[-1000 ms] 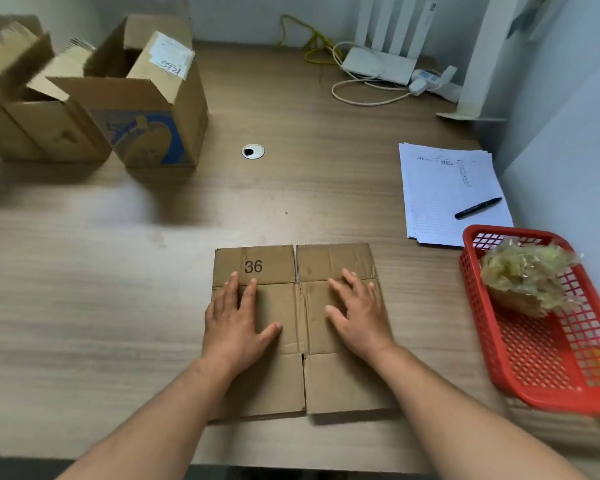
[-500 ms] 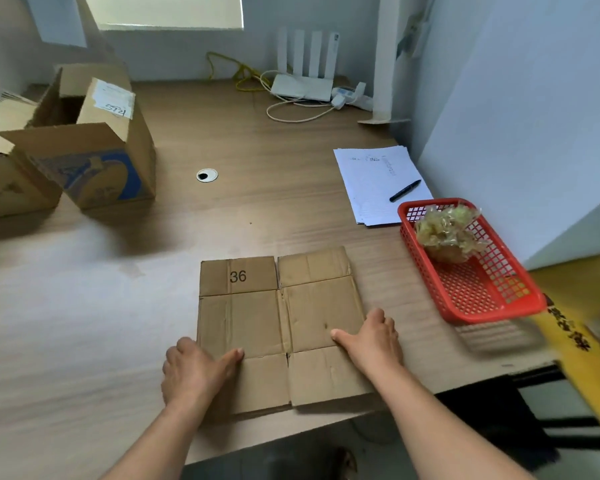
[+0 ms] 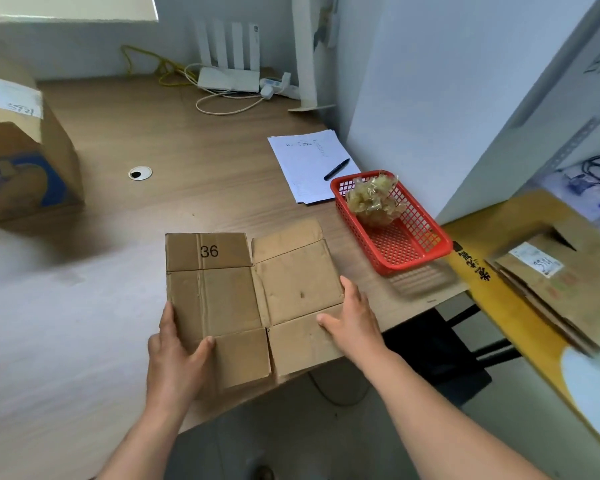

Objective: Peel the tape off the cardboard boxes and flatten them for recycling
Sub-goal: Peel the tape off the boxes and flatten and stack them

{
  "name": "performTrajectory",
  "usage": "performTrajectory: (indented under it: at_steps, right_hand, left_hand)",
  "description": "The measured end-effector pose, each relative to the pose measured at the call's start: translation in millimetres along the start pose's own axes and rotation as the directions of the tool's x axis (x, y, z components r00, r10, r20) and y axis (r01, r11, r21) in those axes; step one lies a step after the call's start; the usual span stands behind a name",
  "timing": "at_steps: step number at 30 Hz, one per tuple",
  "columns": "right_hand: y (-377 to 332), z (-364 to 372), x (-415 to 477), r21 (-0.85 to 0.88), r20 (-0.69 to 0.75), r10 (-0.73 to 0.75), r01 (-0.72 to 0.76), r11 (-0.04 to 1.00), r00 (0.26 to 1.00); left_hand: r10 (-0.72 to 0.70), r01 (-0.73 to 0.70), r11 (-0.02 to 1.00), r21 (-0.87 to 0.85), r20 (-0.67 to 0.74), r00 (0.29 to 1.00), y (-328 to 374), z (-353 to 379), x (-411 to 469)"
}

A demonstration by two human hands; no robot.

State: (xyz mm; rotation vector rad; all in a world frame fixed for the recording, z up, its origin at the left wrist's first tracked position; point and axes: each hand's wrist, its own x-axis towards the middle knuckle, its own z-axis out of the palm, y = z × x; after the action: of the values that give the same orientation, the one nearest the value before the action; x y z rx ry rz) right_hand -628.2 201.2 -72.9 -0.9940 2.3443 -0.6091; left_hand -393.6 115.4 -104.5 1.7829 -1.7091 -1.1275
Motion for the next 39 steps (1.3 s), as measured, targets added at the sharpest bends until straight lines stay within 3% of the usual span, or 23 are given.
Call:
performTrajectory:
  at_steps: [9,19,28,39]
  right_hand:
    - [70,-97,-45,0.209,-0.257,-0.072,0.129,0.969,0.964]
    - [252,-225,-128,0.306,-0.495,0.078,0.09,0.948,0.865]
    - [402,-314,-190,0.309,-0.571,0.208,-0.026,0.951,0.794]
    - [495,-377,-143,0.294,-0.593,0.227,-0.055,0.954,0.772]
  left_hand:
    - [0.226,-0.225,0.973,-0.044,0.02,0.974,76,48,-71]
    - [0.444,-0.44,0.896,-0.061,0.156,0.883,172,187,-212]
    - [0.55,-0.553,0.83,-0.075,0.281,0.786,225,312,-330]
    - [0.532,-0.55,0.834,-0.041,0.32,0.784,276,424,-337]
